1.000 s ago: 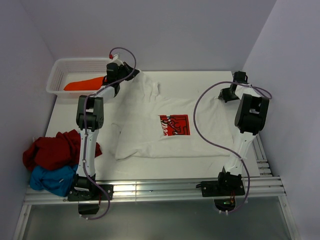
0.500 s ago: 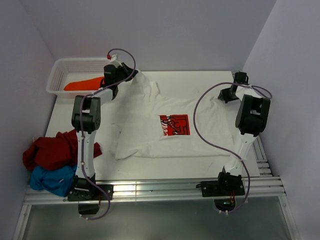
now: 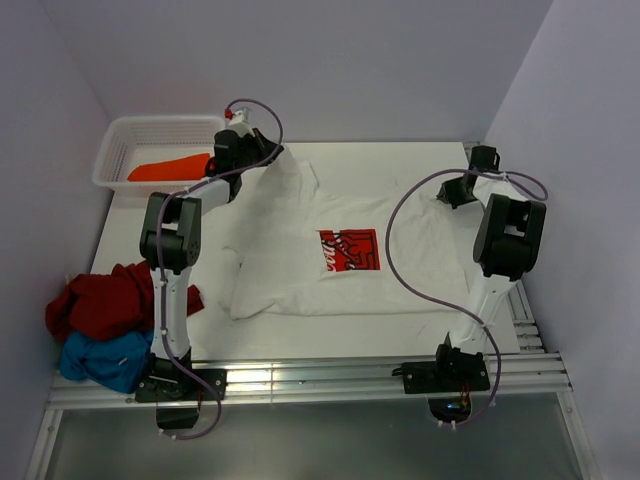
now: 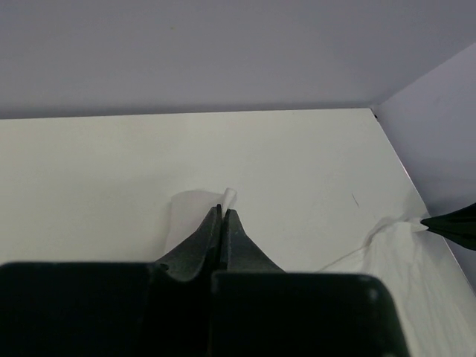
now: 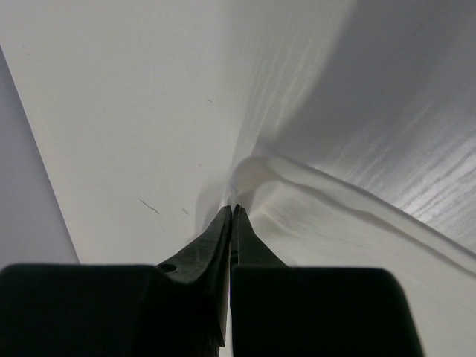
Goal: Roll the t-shirts
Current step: Fold the tshirt
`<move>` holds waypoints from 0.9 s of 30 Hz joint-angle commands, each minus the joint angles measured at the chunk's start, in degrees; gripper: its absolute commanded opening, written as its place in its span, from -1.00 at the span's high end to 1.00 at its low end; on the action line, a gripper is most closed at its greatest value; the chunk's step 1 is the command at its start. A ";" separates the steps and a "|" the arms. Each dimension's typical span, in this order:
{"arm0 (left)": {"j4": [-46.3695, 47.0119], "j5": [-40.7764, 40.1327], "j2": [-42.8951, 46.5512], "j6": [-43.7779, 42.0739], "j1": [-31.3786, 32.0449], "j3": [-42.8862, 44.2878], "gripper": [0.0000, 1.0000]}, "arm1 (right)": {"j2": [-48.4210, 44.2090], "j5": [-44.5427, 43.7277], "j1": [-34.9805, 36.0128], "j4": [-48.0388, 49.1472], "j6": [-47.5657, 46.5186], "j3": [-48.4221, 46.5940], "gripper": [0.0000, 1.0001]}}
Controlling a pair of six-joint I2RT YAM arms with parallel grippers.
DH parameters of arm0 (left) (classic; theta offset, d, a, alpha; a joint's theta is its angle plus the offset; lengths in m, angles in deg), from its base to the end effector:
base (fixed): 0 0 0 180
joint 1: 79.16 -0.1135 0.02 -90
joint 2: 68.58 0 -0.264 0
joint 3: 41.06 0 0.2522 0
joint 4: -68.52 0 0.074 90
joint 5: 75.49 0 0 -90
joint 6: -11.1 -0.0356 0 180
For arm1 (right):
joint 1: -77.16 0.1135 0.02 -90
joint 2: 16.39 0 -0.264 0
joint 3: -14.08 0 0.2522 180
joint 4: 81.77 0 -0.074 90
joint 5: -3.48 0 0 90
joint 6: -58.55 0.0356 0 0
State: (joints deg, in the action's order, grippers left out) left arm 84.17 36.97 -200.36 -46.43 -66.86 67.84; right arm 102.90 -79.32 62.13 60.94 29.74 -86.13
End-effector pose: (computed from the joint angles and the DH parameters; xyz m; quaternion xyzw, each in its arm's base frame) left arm 0.5191 -0.1271 0.1989 -0.0021 0.7471 -0.3821 0.5439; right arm 0.4339 -0.1119 0.1703 0.5753 0.7629 0.1685 0.2420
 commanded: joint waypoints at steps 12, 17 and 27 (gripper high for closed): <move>4.08 3.20 11.02 -1.09 0.54 -9.70 0.99 | -9.15 1.50 -1.94 2.08 -2.39 6.29 1.00; 2.85 2.51 12.95 -2.06 0.63 -11.72 0.99 | -11.09 2.02 -2.29 3.05 -2.57 8.58 1.00; 5.13 0.04 18.58 -4.17 0.71 -19.72 0.99 | -13.90 3.17 -2.90 5.25 -3.09 12.62 1.00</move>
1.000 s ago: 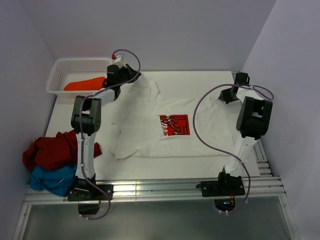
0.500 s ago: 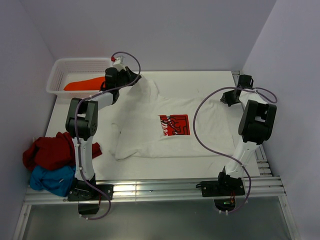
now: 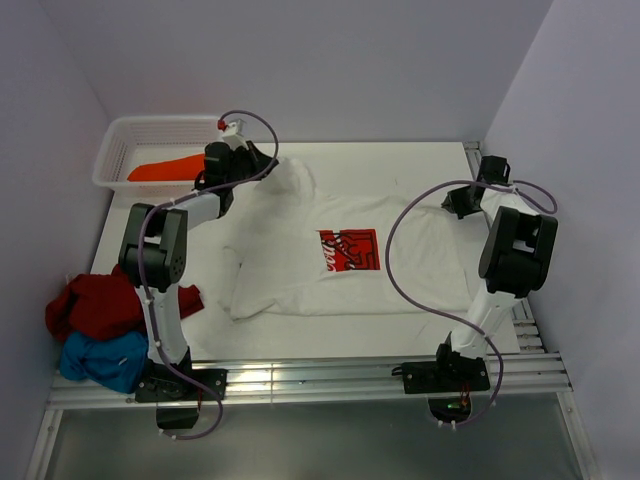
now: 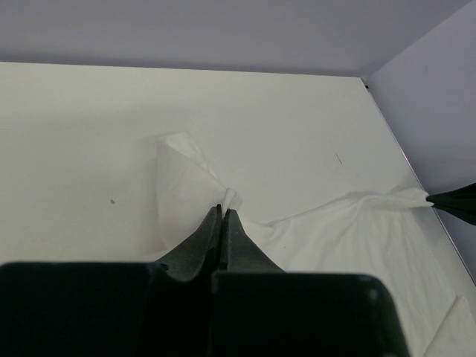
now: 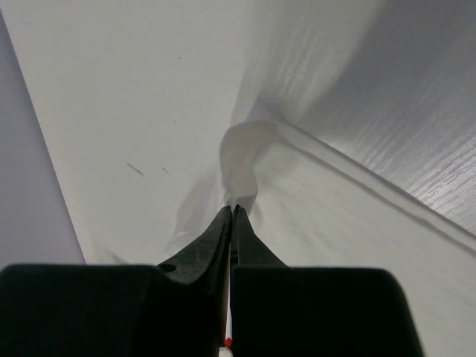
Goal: Roll the t-shirts
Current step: Fold the tshirt
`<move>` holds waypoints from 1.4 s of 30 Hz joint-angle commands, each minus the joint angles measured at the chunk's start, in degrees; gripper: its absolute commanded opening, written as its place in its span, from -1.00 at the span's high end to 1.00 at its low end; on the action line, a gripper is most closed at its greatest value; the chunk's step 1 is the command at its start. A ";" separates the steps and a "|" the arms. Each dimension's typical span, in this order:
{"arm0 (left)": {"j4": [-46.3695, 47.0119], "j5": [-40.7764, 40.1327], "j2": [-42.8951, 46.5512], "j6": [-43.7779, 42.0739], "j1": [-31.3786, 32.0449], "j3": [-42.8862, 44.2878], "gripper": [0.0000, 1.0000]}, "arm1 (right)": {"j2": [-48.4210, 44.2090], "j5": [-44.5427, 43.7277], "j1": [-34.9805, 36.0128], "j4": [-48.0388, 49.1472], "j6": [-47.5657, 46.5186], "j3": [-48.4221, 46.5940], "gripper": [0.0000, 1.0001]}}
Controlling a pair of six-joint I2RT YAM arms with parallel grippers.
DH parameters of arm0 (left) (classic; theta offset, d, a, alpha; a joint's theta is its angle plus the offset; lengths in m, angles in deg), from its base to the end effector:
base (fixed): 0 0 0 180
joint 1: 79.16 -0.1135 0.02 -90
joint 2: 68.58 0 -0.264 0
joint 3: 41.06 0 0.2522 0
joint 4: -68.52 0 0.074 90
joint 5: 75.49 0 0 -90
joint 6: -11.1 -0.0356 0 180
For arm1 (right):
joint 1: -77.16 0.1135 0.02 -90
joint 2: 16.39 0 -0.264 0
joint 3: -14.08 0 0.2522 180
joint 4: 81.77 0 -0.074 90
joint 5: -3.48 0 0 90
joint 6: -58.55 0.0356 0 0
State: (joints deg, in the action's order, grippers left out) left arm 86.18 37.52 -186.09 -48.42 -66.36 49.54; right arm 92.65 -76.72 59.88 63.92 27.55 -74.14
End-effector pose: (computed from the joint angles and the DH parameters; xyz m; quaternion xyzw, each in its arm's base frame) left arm 0.4574 -0.1182 0.2163 0.0129 0.7575 -0.3753 0.5340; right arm 0.3878 -0.1143 0.1839 0.5669 0.7634 0.1825 0.2499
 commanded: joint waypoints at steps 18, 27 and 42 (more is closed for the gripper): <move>3.12 -3.67 15.81 -5.78 1.88 -12.40 0.99 | -11.12 1.09 -0.74 4.56 -3.54 7.30 1.00; 3.82 -3.58 21.36 -7.19 2.58 -17.07 0.99 | -14.90 1.88 -1.71 5.79 -4.33 11.35 1.00; 3.12 -4.46 30.41 -8.42 3.11 -23.66 0.99 | -19.47 2.94 -3.29 6.14 -5.65 16.09 1.00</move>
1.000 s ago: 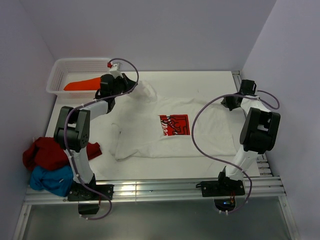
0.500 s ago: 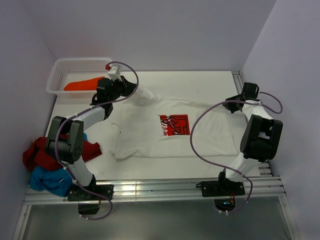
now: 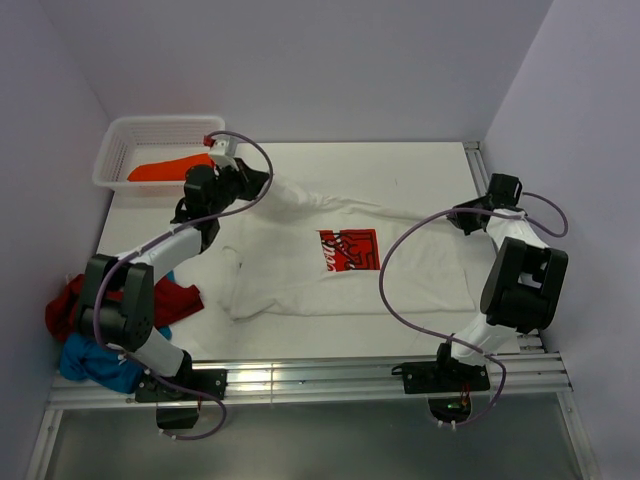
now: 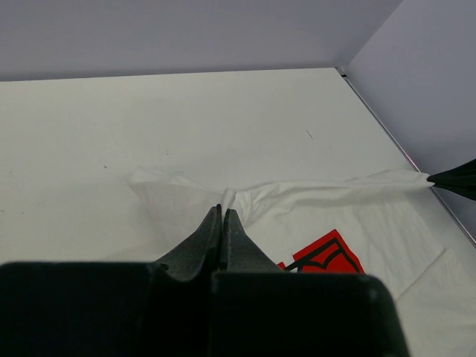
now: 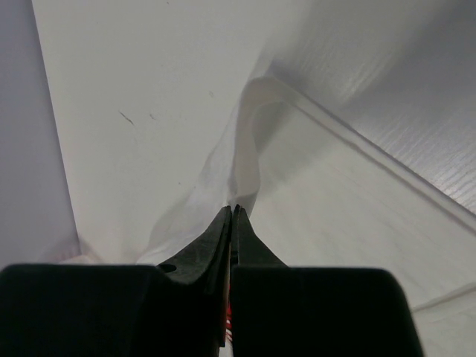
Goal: Roll the t-shirts
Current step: Fold the tshirt
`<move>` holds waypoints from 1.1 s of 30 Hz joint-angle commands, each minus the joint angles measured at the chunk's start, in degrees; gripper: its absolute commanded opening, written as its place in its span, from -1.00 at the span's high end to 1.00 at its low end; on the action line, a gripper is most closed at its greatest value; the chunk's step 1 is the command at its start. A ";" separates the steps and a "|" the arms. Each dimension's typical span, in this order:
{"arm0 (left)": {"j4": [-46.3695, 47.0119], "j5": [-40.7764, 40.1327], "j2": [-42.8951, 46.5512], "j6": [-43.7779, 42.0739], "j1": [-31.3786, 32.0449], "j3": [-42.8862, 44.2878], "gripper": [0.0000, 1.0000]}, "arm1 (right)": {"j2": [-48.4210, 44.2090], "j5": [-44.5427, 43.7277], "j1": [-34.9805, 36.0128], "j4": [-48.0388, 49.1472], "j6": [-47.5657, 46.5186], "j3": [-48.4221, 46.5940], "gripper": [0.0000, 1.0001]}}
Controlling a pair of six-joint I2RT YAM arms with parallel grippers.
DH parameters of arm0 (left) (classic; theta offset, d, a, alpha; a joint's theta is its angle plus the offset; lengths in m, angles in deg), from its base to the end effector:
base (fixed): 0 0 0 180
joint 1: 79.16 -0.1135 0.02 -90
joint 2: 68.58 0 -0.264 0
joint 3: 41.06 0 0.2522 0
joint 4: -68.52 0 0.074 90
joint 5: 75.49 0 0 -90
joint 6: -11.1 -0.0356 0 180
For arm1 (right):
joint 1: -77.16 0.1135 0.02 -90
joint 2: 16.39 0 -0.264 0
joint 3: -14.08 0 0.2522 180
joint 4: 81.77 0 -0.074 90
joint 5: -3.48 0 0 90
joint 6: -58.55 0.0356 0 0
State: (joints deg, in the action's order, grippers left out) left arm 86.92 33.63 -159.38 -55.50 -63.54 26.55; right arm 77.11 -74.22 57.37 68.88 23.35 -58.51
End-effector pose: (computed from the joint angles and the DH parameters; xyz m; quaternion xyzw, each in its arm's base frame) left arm 0.3462 -0.1089 0.2692 0.0629 0.7318 -0.3382 0.5884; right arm 0.3237 -0.1084 0.2033 0.5376 0.7659 0.1977 0.2920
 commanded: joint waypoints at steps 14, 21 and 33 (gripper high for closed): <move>0.54 -0.57 13.02 -0.72 1.08 -7.00 0.99 | -5.78 1.15 -2.36 -0.31 -2.16 1.35 1.00; -2.54 -2.59 17.41 -1.51 2.49 -8.58 0.99 | -7.62 0.98 -2.79 -0.49 -2.33 2.40 1.00; -5.88 -6.54 23.83 -1.95 4.60 -11.65 0.99 | -7.97 1.68 -3.50 -1.28 -2.86 3.19 1.00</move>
State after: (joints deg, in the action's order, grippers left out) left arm 80.71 29.04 -138.46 -55.96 -59.39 15.71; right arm 71.47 -73.07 54.61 67.63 21.50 -56.28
